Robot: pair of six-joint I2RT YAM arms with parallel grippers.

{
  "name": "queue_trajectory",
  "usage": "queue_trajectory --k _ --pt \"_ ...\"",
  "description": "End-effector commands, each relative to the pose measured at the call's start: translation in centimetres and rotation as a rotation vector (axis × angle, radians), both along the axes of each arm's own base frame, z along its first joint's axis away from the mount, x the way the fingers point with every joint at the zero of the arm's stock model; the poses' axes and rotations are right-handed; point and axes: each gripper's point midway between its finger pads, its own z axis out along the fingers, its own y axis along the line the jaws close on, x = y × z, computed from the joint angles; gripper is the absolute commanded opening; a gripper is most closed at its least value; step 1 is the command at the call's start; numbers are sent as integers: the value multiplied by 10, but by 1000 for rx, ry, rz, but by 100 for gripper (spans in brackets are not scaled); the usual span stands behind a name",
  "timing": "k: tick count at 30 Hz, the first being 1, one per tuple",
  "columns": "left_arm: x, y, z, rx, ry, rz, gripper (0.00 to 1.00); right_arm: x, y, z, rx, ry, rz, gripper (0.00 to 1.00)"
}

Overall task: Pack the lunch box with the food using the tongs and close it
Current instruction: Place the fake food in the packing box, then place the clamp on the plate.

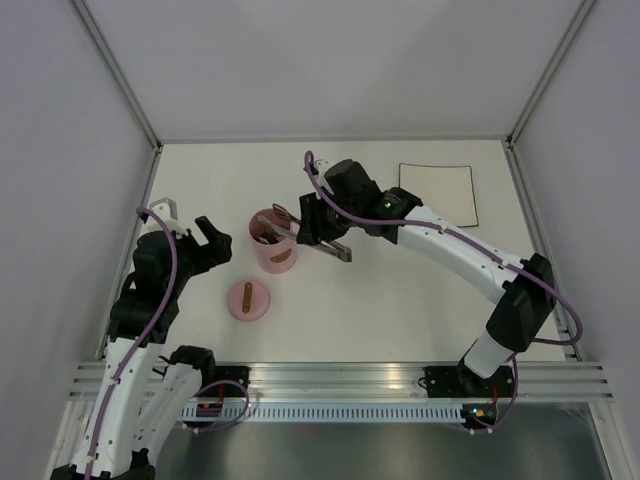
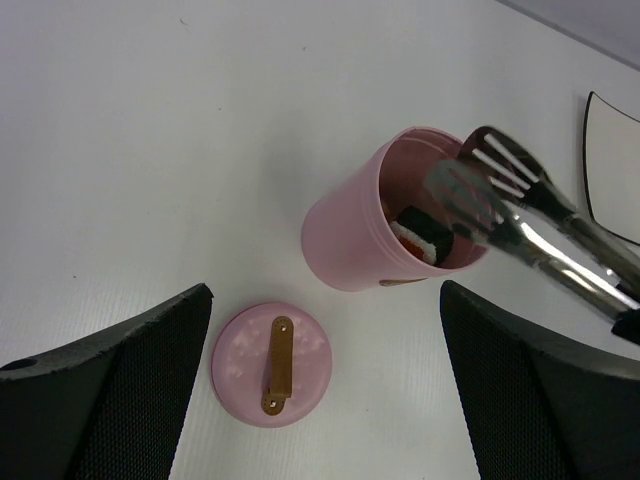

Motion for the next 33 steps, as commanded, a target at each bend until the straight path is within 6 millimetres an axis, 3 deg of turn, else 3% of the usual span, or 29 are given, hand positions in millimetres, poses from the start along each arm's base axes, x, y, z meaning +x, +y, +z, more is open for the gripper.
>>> queue_trajectory --k 1,4,5,6,12,16,17,19,20,22,23,25,26,28,29,30,33 --pt "3 0 8 30 -36 -16 100 35 -31 52 118 -95 -150 52" --pt "3 0 8 30 -38 -16 100 59 -67 74 208 -119 -246 51" --pt "3 0 8 30 -36 -16 100 68 -91 81 225 -141 -305 51" --pt "3 0 8 30 -36 -17 100 74 -101 87 239 -162 -339 51" --pt "3 0 9 27 -39 -18 100 91 -174 80 178 -198 -503 51" --pt "3 -1 8 26 -37 -22 100 101 -222 45 104 -168 -637 52" --pt "3 0 8 26 -38 -19 100 103 -242 28 90 -151 -691 52" --pt "3 -1 8 25 -37 -22 100 105 -260 13 83 -142 -742 52" --pt "3 -1 8 26 -36 -22 100 103 -279 -6 57 -127 -791 52" --pt "4 -1 8 27 -36 -24 100 106 -293 -16 41 -153 -828 52" --pt "4 -1 8 26 -34 -22 100 102 -307 -32 3 -147 -869 52" --pt "4 -1 7 27 -31 -23 100 105 -319 -41 -28 -191 -898 52" --pt "4 -1 7 26 -33 -22 100 99 -324 -57 -50 -183 -912 52" --pt "4 -2 7 25 -31 -25 100 105 -331 -59 -41 -254 -946 52" --pt "4 -1 7 26 -30 -24 100 99 -335 -76 -52 -251 -956 52" --pt "5 -1 6 26 -28 -24 100 107 -336 -70 -25 -308 -965 53" --pt "5 -1 6 28 -27 -23 100 111 -341 -83 -27 -325 -969 53"
